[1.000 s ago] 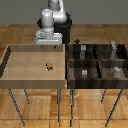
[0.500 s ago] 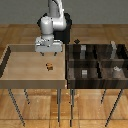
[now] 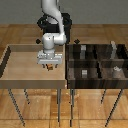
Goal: Place the loaf of bread into the appropriate compartment.
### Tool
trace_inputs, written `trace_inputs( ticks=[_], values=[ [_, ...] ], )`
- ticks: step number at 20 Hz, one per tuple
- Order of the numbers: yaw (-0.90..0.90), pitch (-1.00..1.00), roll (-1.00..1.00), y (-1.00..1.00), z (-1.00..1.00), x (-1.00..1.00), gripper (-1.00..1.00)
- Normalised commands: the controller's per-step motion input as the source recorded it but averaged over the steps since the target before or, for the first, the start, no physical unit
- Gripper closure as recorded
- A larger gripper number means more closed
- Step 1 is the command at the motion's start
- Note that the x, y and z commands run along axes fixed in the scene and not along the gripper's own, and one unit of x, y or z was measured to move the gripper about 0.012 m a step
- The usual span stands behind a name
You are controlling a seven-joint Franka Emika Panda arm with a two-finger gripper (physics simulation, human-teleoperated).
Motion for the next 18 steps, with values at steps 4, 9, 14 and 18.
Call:
trace_inputs(
  ticks=[4, 9, 14, 18],
  values=[
    [0.00, 0.00, 0.00, 0.00, -0.25, 0.00, 1.00],
    [0.00, 0.00, 0.00, 0.00, 0.20, 0.00, 1.00],
    [0.00, 0.00, 0.00, 0.00, 1.00, 0.00, 1.00],
    [0.00, 0.00, 0.00, 0.00, 1.00, 0.00, 1.00]
  ],
)
